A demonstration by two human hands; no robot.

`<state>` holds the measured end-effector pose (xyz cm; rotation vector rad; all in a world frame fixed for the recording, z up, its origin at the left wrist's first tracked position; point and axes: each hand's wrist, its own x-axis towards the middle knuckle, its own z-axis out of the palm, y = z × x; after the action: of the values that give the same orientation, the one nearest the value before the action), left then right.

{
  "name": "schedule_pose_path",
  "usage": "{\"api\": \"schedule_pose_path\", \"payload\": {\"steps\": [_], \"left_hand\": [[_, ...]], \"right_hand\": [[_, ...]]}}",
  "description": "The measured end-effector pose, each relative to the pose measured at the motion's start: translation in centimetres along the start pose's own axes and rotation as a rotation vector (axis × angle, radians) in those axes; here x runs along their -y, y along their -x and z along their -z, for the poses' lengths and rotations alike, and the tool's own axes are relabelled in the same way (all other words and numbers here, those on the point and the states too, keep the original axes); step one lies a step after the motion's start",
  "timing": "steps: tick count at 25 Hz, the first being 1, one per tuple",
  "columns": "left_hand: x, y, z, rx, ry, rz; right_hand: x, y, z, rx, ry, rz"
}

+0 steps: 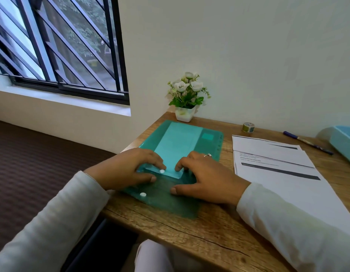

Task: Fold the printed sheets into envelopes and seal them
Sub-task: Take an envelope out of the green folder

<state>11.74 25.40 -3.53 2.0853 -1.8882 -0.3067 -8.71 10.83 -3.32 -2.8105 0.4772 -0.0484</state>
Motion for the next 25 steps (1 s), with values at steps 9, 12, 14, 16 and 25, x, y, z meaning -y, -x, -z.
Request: {"api": "schedule_pose_path", "payload": {"steps": [9, 12, 14, 16, 25], "left_hand": [[0.2, -1.0, -1.2, -0.216, -0.300, -0.003], [0.2, -1.7, -1.3, -0.271, -0.333, 0.010], [0.1, -2.1, -1.1, -0.266, -0.329, 0.019], [0.2, -2.3, -1.1, -0.266, -0.338, 0.019], [0.0, -2.4, -0.9, -0.271, -0.333, 0.024]], "right_hand": [[1.9, 0.5, -0.3, -0.187, -0.014, 0.114], [2.5, 0.1, -0.2, -0.203, 0.043, 0.113], [2.5, -0.5, -0.2, -0.211, 0.084, 0.076], [2.3, -0.9, -0.1, -0.205, 0.103, 0.050], [2.4, -1.7, -0.2, -0.192, 0.178, 0.047]]}}
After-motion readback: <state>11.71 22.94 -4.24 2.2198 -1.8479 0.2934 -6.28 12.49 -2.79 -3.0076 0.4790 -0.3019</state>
